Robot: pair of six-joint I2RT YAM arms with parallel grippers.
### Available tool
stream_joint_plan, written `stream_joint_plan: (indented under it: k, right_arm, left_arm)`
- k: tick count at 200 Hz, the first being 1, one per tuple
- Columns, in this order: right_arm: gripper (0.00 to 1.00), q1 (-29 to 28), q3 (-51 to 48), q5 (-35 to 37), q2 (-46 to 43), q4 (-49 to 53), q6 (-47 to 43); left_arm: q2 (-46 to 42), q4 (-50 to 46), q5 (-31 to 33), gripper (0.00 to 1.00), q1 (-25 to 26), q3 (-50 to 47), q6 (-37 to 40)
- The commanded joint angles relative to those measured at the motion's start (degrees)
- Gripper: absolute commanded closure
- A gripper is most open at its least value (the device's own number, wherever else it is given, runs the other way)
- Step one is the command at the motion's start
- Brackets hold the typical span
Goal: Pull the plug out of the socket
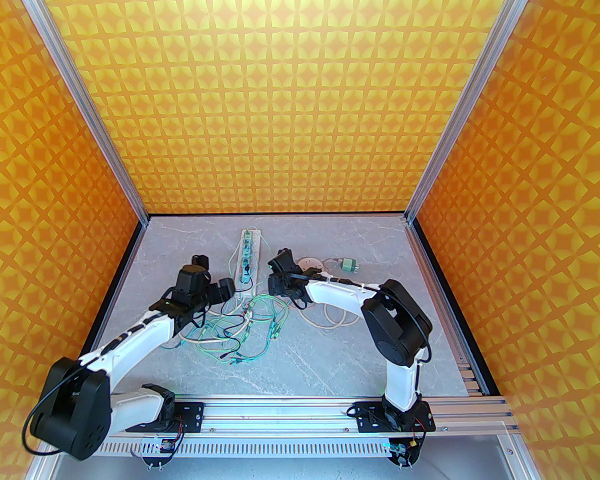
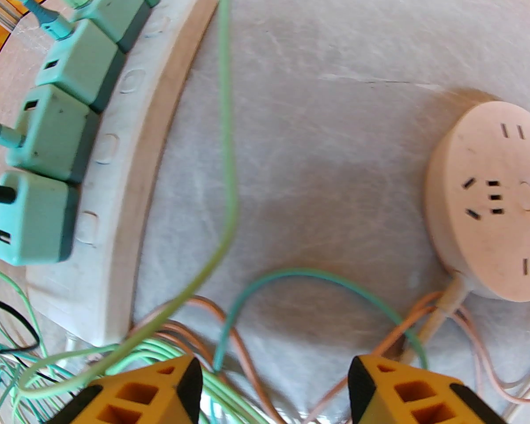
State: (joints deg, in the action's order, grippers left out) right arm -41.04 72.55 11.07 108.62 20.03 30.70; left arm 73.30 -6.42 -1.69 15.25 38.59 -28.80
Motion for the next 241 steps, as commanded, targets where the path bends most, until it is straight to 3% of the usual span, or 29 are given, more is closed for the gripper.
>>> stream_joint_plan:
  k: [1,26,68,99,149,173,206,241]
  right_arm:
    - [0.41,0.1,-1.7,-0.8,-3.9,-2.1,-2.0]
    - [0.41,0.2,-2.1,-1.9,-5.0,-2.6,-2.9]
    - [0.41,0.9,-2.6,-3.2,-6.0,-3.2,-3.6]
    - [0.40,1.5,-3.8,-4.1,-6.7,-4.0,-3.8]
    - [0.38,2.0,-4.2,-5.9,-7.0,-5.2,-4.0]
    - [0.38,2.2,-4.6,-5.9,-7.6,-5.3,-4.1]
    - [0.38,2.7,-5.7,-6.2,-8.4,-6.2,-3.8]
    - [0.38,2.8,-6.1,-6.6,-8.9,-6.2,-3.9]
  left_arm:
    - [1.4,4.5,0.7,0.24,-3.7,0.5,1.3]
    - [4.4,6.6,-2.6,0.33,-6.0,1.1,0.9]
    - [8.8,7.6,-3.9,0.28,-7.1,2.3,1.7]
    - [2.4,11.8,-13.3,0.19,-7.1,-0.4,1.1]
    - [-8.5,7.3,-12.8,0.22,-8.3,-0.9,-2.5]
    - [-9.4,6.6,-15.0,0.32,-6.0,0.1,-4.6]
    - [-8.9,6.5,-13.1,0.77,2.8,2.2,-5.6]
    - [-3.5,5.1,-9.4,0.85,8.7,4.9,-4.7]
